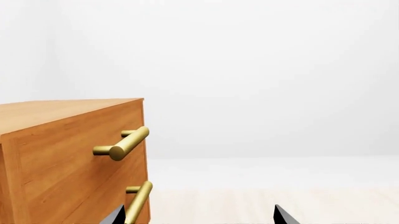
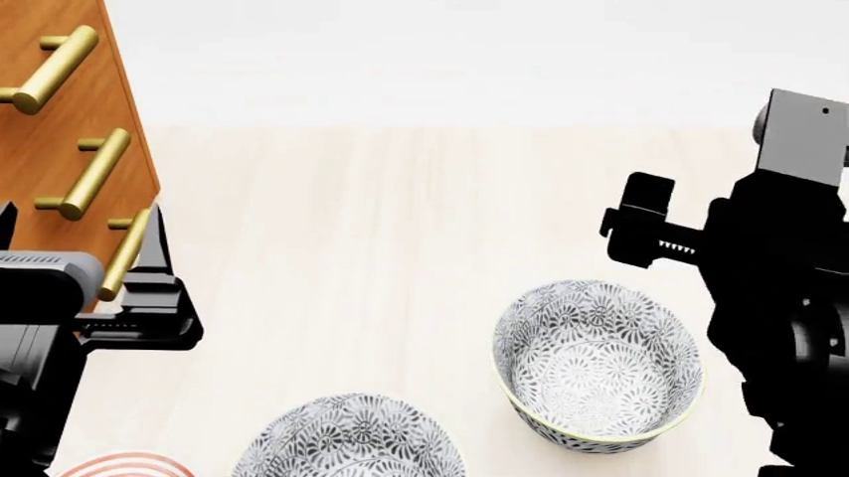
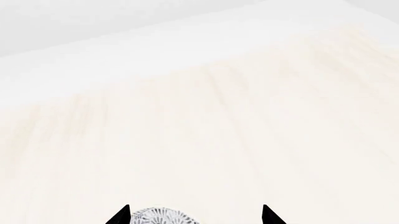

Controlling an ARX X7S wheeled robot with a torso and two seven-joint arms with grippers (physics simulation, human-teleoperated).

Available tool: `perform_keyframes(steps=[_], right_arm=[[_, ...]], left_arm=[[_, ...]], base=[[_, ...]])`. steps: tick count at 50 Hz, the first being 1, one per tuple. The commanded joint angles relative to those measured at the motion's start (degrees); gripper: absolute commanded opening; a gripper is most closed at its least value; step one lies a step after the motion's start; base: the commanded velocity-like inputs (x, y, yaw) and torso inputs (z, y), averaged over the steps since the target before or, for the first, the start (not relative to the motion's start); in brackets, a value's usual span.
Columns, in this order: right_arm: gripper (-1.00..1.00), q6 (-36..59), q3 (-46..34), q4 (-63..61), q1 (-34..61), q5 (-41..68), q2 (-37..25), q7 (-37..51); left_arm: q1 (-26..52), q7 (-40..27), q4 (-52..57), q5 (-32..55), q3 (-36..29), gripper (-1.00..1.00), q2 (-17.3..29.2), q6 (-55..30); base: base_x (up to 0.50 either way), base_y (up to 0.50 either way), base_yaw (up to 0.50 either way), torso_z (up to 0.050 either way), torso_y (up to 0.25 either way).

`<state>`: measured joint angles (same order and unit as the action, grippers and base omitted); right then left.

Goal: Stack the bowl at the front on the bowl in the middle.

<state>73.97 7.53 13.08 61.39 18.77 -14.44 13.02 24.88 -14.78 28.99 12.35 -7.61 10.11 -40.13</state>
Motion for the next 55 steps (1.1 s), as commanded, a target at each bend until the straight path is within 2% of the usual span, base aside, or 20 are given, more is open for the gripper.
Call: perform_keyframes(steps=[1,5,7,20,55], right_arm=[[1.00,-3.29,3.21,31.34,12.20,-1.17,-3.56,-2.53],[1.00,-3.62,3.10,32.84,12.61,-1.19,-3.67,-2.83],[1.00,-5.70,3.13,39.42,14.39,-1.75,-4.26,-3.33],[1.00,-14.44,0.97,61.20,20.34,-4.23,-5.63,-7.64],[1.00,-12.35,8.91,61.88,15.23,-16.44,-3.53,-14.89]], left_arm=[[-0.08,-0.25,-0.52,0.40,-0.41,1.00,0.21,0.19],[-0.11,-0.36,-0.54,0.50,-0.53,1.00,0.33,0.27],[-0.10,-0.40,-0.53,0.67,-0.37,1.00,0.44,0.17],[-0.04,-0.82,-0.37,1.01,-1.00,1.00,0.69,-0.08],[-0.32,-1.64,-0.95,1.81,-1.93,1.00,1.54,0.38]], base=[[0.00,0.00,0.00,0.000,0.000],[0.00,0.00,0.00,0.000,0.000],[0.00,0.00,0.00,0.000,0.000],[0.00,0.00,0.00,0.000,0.000],[0.00,0.00,0.00,0.000,0.000]])
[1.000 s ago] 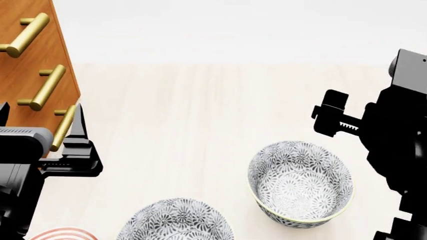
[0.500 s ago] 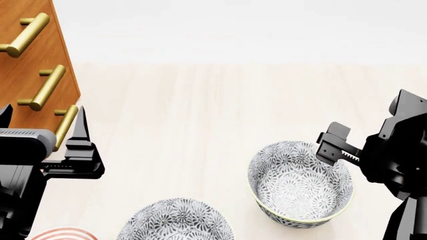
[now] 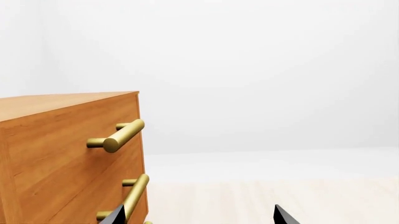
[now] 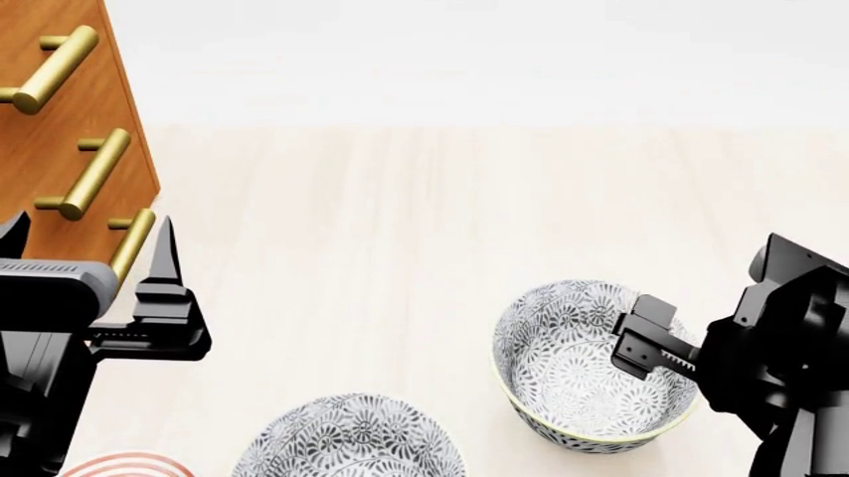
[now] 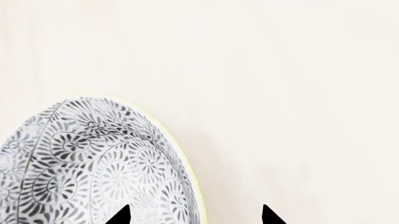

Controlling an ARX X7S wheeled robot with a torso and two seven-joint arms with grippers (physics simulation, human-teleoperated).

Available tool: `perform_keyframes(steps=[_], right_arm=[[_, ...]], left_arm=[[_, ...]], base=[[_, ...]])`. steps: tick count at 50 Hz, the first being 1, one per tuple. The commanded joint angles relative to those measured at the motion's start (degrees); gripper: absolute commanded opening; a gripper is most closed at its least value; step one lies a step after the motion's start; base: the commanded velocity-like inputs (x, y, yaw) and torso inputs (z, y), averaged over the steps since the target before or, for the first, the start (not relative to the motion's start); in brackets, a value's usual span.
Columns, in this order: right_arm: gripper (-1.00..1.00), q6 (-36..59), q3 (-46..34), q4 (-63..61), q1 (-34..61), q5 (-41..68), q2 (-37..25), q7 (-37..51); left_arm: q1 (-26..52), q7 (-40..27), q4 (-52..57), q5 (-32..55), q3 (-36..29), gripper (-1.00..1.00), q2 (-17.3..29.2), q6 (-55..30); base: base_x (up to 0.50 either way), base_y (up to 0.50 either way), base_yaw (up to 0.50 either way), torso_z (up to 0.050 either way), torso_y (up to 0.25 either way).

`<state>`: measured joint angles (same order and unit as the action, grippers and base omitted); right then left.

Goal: Stack the bowl at the front on the bowl in the middle.

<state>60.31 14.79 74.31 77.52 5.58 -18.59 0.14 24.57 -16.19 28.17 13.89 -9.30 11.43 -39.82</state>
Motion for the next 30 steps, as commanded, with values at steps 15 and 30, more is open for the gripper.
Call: perform_keyframes(steps=[15,30], right_arm=[[-1.00,-0.23,3.03,0.66,-2.79,-5.12,0.93,-1.51],[-1.00,-0.55,3.31,0.65,-3.01,-5.29,0.96,-2.11]], left_arm=[[-0.04,-0.60,-0.45,0.47,-0.58,1.00,0.57,0.38],[-0.18,-0.90,-0.81,0.78,-0.97,1.00,0.85,0.74]], base=[[0.00,0.00,0.00,0.000,0.000],[0.00,0.00,0.00,0.000,0.000]])
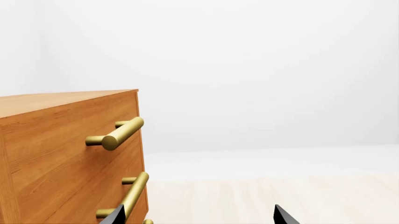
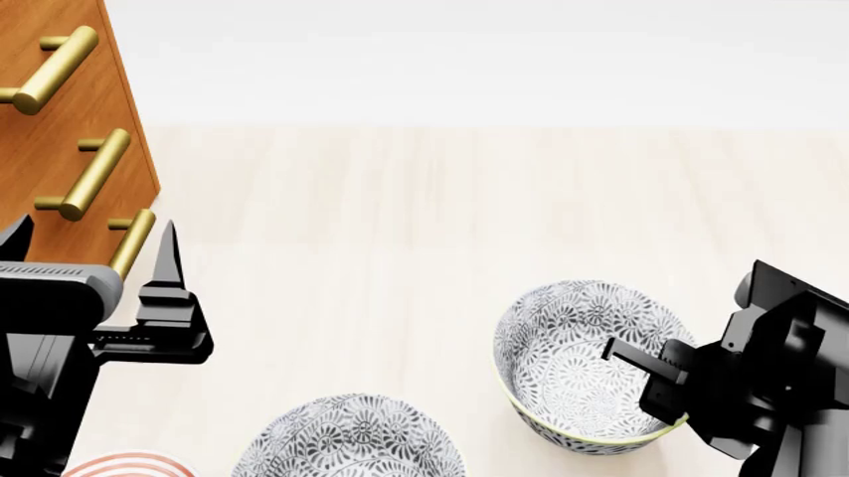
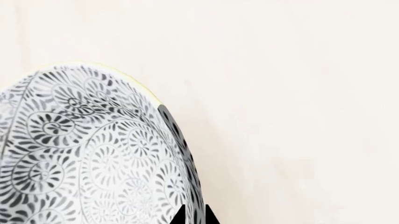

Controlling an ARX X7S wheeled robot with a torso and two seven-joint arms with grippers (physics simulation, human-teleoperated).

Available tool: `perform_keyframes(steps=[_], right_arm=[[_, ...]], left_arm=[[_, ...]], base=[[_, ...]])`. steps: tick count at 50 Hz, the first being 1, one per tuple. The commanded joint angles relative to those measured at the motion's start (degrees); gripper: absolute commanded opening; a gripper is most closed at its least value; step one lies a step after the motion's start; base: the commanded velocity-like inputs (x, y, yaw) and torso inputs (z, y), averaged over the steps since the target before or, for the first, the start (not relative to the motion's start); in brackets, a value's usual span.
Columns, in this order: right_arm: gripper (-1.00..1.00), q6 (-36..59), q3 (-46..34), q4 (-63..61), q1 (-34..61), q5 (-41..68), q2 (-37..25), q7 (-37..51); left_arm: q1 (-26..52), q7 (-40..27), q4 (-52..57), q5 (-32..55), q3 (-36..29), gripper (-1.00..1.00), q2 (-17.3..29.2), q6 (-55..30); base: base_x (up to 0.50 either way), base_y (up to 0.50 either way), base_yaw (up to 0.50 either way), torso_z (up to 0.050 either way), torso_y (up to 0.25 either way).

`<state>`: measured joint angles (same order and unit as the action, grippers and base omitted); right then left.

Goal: Stack the bowl at the front on the bowl in the middle.

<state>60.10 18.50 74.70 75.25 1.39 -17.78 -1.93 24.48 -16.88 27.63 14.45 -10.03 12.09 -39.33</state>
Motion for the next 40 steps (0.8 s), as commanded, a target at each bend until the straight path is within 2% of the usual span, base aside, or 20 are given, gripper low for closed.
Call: perform_keyframes(steps=[1,11,17,24,26,27,28,29,33,35,40], right_arm=[[-1.00,-0.34,-0.35,0.25,-0.71,-1.09,0.14,-0.06],[-1.00,-0.58,-2.19,-0.30,3.95,-1.59,0.35,-3.89],[-1.00,15.02,-1.61,-23.30,-0.42,-0.74,1.52,-4.92],[-1.00,23.79,-2.02,-35.75,-2.92,0.13,1.98,-6.19],[-1.00,23.99,-1.99,-36.07,-3.03,0.17,2.00,-6.16],[-1.00,29.63,-2.80,-43.53,-3.60,0.77,1.95,-6.75],[-1.00,29.88,-3.69,-43.76,-3.06,2.27,1.46,-6.11],[-1.00,29.88,-4.31,-43.93,-3.05,5.26,0.81,-4.06],[-1.00,29.85,-9.97,-47.18,-6.65,39.64,-7.32,29.63],[-1.00,29.77,-11.48,-48.71,-7.75,56.83,-8.56,34.78],[-1.00,29.72,-14.08,-52.11,-10.02,74.34,-10.92,45.24]], left_arm=[[-0.12,-0.22,-0.30,0.23,-0.29,1.00,0.22,0.29],[-0.11,-0.53,0.41,0.70,-0.41,1.00,0.45,-0.25],[0.08,-0.64,0.35,1.04,-0.28,1.00,0.53,-0.42],[0.07,-0.81,0.69,1.45,-0.10,1.00,0.74,-0.64],[0.08,-0.86,0.69,1.50,-0.12,1.00,0.77,-0.63],[0.22,-0.92,0.63,1.50,-0.07,1.00,0.80,-0.63],[0.20,-0.95,0.67,1.56,-0.07,1.00,0.79,-0.63],[0.18,-0.96,0.67,1.58,-0.10,1.00,0.80,-0.59],[0.06,-1.01,0.41,1.66,-0.18,1.00,0.81,-0.29],[0.02,-1.05,0.42,1.67,-0.26,1.00,0.86,-0.20],[0.29,-1.21,0.54,1.98,-0.13,1.00,0.88,-0.45]], base=[[0.00,0.00,0.00,0.000,0.000],[0.00,0.00,0.00,0.000,0.000],[0.00,0.00,0.00,0.000,0.000],[0.00,0.00,0.00,0.000,0.000],[0.00,0.00,0.00,0.000,0.000],[0.00,0.00,0.00,0.000,0.000],[0.00,0.00,0.00,0.000,0.000],[0.00,0.00,0.00,0.000,0.000],[0.00,0.00,0.00,0.000,0.000],[0.00,0.00,0.00,0.000,0.000],[0.00,0.00,0.00,0.000,0.000]])
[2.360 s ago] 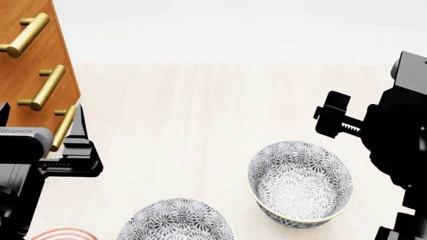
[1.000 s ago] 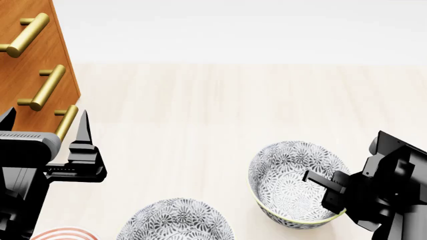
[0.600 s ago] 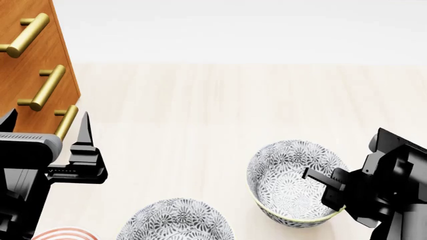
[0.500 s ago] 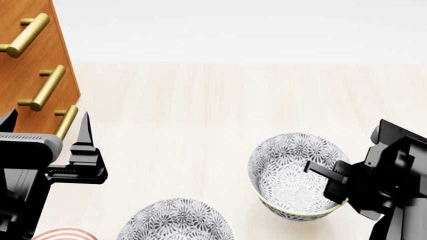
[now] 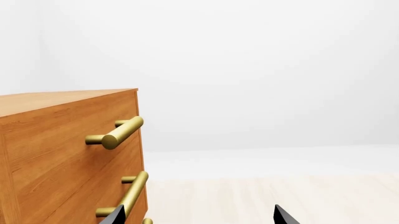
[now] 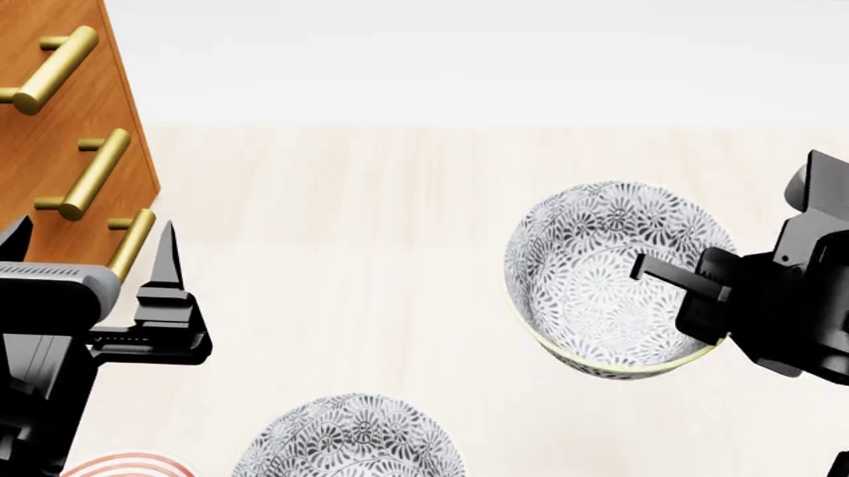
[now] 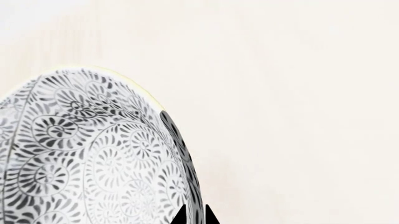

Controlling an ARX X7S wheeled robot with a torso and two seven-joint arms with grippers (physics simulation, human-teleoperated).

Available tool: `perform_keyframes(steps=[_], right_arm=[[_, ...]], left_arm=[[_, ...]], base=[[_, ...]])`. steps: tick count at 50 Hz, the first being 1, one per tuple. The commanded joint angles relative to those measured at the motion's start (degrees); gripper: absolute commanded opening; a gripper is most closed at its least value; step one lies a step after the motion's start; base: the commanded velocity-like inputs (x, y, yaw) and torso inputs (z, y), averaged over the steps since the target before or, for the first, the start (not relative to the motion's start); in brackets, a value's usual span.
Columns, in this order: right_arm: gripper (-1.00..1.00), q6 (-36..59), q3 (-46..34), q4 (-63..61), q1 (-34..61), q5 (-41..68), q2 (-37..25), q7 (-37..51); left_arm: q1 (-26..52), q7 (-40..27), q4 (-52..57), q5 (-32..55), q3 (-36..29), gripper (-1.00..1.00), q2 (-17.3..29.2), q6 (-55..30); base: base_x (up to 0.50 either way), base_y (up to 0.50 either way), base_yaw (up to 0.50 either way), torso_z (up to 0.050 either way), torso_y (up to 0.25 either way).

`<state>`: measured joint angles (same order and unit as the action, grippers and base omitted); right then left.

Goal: Stack the bowl at the front on the bowl in the middle.

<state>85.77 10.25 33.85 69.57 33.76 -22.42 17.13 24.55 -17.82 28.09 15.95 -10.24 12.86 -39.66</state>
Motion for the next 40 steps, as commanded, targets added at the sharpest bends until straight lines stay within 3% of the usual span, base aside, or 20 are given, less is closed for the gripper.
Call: perform_keyframes(steps=[1,10,27,34,40], right_arm=[[-1.00,3.88,-6.03,-11.78,-4.74,44.11,-6.57,27.71],[-1.00,3.06,-7.83,-21.02,-10.36,63.07,-8.99,38.56],[-1.00,0.57,-15.53,-31.32,-11.92,80.88,-9.64,48.97],[-1.00,-0.34,-19.17,-35.55,-13.21,83.66,-8.58,50.89],[-1.00,0.71,-20.05,-35.94,-14.34,79.22,-6.32,47.37]], left_arm=[[0.24,-0.31,0.11,0.49,0.05,1.00,0.11,-0.12],[0.50,-0.54,0.34,0.74,-0.16,1.00,0.29,-0.38],[0.59,-0.89,0.56,1.20,-0.40,1.00,0.69,-0.43],[0.80,-1.14,1.04,1.63,-0.25,1.00,0.84,-0.83],[1.01,-1.40,1.54,1.94,-0.29,1.00,0.92,-1.21]], base=[[0.00,0.00,0.00,0.000,0.000],[0.00,0.00,0.00,0.000,0.000],[0.00,0.00,0.00,0.000,0.001],[0.00,0.00,0.00,0.000,0.000],[0.00,0.00,0.00,0.000,0.000]])
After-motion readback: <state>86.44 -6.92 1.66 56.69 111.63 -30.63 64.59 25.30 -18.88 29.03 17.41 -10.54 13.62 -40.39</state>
